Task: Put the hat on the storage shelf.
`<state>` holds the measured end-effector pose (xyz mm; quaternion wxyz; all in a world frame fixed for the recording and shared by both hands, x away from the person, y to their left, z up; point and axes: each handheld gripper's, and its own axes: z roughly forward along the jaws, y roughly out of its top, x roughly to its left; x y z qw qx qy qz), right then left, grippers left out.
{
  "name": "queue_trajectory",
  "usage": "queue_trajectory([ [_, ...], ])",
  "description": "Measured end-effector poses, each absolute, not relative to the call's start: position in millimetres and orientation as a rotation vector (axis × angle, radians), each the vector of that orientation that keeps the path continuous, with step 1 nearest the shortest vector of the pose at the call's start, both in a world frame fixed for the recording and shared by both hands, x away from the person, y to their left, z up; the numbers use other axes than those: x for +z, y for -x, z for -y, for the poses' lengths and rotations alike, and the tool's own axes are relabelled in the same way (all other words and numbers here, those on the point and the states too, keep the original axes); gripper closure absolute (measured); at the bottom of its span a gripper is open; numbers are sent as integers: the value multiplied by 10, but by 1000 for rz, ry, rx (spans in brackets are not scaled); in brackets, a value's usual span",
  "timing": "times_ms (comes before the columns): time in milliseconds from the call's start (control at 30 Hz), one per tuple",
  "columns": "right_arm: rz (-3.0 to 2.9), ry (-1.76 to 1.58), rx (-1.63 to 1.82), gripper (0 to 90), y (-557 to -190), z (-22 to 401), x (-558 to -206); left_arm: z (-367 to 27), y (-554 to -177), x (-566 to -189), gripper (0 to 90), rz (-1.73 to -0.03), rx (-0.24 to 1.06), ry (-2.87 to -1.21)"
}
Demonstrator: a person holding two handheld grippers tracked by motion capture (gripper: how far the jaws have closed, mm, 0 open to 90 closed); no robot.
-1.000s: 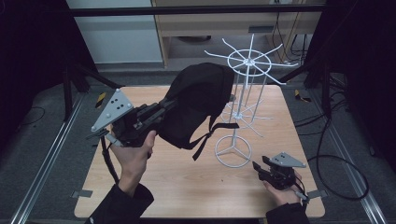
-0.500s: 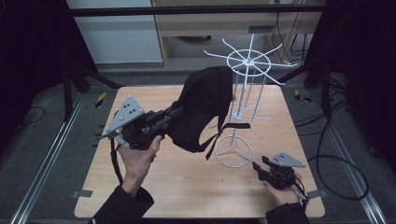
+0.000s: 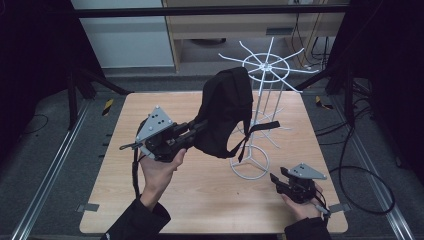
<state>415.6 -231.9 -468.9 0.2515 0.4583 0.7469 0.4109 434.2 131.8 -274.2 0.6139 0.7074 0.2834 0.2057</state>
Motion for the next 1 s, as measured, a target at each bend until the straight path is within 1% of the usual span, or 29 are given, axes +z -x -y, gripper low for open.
queue_trajectory([
  [200,-2030,-1246,1119,522,-4156,2319,-4690,-1268,-4367,-2789,736,-653,475,-1654],
  [400,-2030,-1245,1116,520,-4156,2317,-4692,-1291,-4369,-2836,686,-653,479,-1665],
  [433,-2030,-1243,1116,520,-4155,2317,-4691,-1302,-4362,-2845,660,-650,479,-1665],
  [467,-2029,-1244,1116,519,-4155,2318,-4691,-1315,-4353,-2854,660,-647,481,-1664],
  [800,-2026,-1240,1110,512,-4158,2320,-4697,-1543,-4235,-2960,502,-641,487,-1655],
  [833,-2025,-1243,1114,509,-4154,2320,-4694,-1575,-4219,-2978,476,-644,490,-1652],
  [867,-2025,-1243,1114,509,-4154,2320,-4694,-1611,-4203,-2999,476,-650,494,-1649],
  [967,-2019,-1237,1107,494,-4159,2326,-4701,-1727,-4161,-3090,427,-673,507,-1644],
  [1000,-2019,-1237,1107,494,-4159,2326,-4701,-1768,-4150,-3130,427,-686,515,-1645],
])
